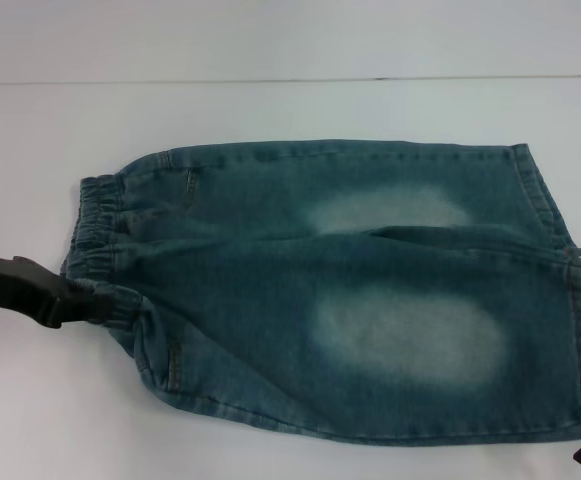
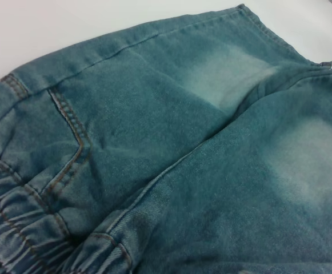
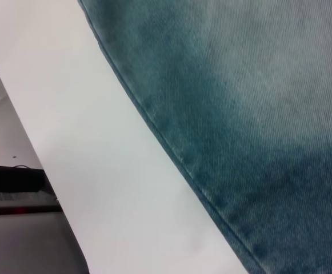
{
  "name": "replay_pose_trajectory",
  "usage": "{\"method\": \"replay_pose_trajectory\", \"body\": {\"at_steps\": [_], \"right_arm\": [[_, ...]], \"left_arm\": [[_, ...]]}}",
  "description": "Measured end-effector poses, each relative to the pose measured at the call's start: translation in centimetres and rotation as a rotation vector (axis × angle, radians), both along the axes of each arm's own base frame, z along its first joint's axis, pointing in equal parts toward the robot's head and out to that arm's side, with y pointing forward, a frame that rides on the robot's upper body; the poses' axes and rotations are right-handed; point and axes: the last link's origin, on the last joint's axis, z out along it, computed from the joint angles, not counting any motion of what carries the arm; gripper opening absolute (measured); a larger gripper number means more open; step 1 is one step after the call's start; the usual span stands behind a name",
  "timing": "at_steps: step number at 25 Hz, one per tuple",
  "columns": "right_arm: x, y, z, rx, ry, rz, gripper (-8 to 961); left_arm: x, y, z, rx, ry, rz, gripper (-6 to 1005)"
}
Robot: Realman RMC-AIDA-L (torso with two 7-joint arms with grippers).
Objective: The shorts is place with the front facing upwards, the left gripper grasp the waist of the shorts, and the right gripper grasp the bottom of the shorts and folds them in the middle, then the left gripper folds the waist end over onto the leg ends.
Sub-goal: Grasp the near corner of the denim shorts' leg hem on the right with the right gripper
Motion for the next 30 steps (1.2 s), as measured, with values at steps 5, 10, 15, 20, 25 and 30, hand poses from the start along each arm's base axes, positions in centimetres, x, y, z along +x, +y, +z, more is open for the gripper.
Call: {"method": "replay_pose_trajectory", "body": {"at_steps": [5, 10, 15, 20, 25, 30], "right_arm": [[-0.43, 0.2, -0.06, -0.001, 0.015, 0.012, 801], [-0.47, 0.34, -0.13, -0.007, 0.009, 0.026, 710], [-0.48, 0.44, 0.02, -0.005, 0.003, 0.028, 545], [-0.49, 0.54, 0.07, -0.004, -0.001, 0.03, 427], [-0.48, 0.55, 0.08, -0.004, -0.001, 0.031, 286], [-0.44, 0.56, 0.15, -0.003, -0.003, 0.03, 87]], "left_arm": [[-0.15, -0.1, -0.03, 0.0, 0.0, 0.004, 64], [-0.14, -0.11, -0.07, 0.001, -0.002, 0.002, 66], [-0.05, -0.03, -0.05, 0.002, -0.003, 0.0, 68], [-0.05, 0.01, 0.01, 0.003, -0.002, 0.001, 70], [-0.05, 0.02, 0.04, 0.004, -0.002, 0.001, 72], [-0.02, 0.02, 0.06, 0.001, -0.002, 0.0, 74]]}}
